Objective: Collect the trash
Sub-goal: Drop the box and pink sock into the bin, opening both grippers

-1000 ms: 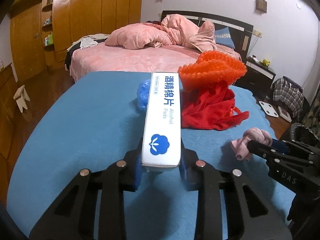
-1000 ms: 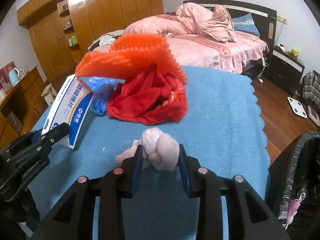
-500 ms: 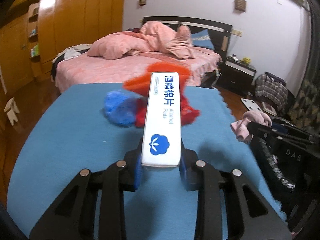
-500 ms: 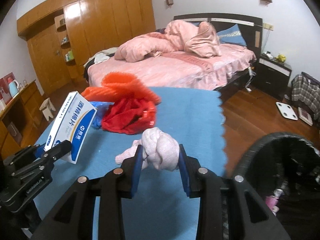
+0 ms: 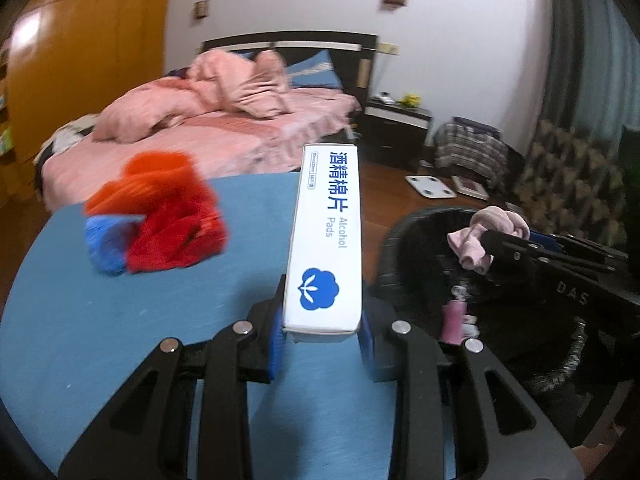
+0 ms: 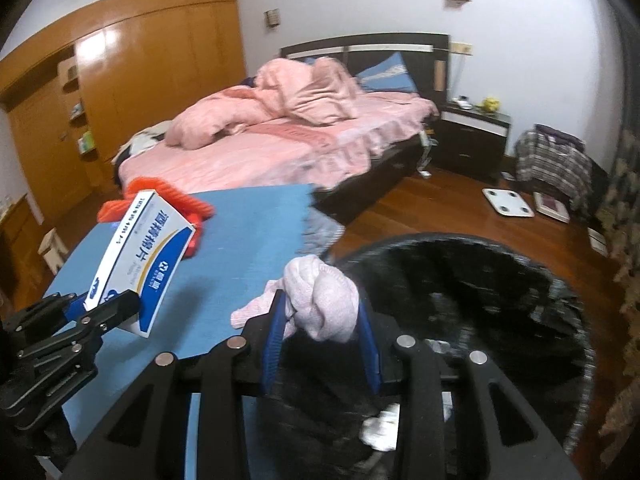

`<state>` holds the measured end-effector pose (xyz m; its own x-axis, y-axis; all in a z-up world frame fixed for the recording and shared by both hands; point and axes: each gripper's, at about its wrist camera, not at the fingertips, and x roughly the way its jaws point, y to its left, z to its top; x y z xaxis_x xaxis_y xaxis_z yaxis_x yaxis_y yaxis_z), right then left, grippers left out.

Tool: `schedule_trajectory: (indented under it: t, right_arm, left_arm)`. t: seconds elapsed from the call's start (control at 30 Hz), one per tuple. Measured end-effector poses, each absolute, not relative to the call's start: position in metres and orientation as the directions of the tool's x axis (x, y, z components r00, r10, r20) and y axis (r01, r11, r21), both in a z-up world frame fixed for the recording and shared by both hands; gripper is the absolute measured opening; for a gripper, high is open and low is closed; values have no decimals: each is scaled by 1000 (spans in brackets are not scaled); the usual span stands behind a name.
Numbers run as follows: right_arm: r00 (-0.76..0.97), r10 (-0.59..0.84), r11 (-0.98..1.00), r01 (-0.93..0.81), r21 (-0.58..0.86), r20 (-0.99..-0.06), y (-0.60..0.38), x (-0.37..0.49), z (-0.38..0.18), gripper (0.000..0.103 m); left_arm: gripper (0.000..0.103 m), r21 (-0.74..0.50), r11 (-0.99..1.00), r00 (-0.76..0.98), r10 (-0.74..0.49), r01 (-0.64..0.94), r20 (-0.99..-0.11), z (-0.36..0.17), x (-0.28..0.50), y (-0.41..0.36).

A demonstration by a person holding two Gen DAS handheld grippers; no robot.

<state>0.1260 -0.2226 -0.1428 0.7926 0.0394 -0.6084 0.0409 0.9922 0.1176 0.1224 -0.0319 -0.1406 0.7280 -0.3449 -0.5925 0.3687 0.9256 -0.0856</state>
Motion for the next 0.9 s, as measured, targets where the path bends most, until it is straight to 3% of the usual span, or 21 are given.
schedule_trajectory:
  t: [0.53, 0.6, 0.63, 0.67, 0.8, 0.87, 0.9]
  right_arm:
    - [785, -147, 961, 256, 100, -602, -326, 83, -144, 37]
    - [779, -169, 955, 282, 96, -604, -333, 80, -146, 44]
    - [777, -181, 949, 299, 100, -603, -339, 77, -146, 47]
    - [775, -190, 946, 309, 99, -603, -342, 76, -146, 56]
    - [773, -218, 936, 338, 96, -596, -351, 72, -148, 74]
    - [774, -221, 934, 343, 99, -593, -349, 72, -148, 92]
    - [777, -220, 935, 341, 101, -589, -346, 73, -147, 93]
  left_arm:
    - [31, -126, 796, 596, -538, 592, -596, -146, 125, -156]
    - [39, -159, 777, 568, -567, 609, -597, -149, 127, -161]
    - [56, -177, 771, 559, -579, 612, -593, -150, 128, -160]
    - [63, -185, 771, 562, -584, 609, -586, -151, 128, -157]
    - [69, -170, 797, 584, -552, 580, -595, -155, 130, -140]
    - [76, -150, 821, 614, -520, 551, -594, -154, 131, -125]
    - [78, -126, 836, 636, -495, 534, -592, -154, 129, -116]
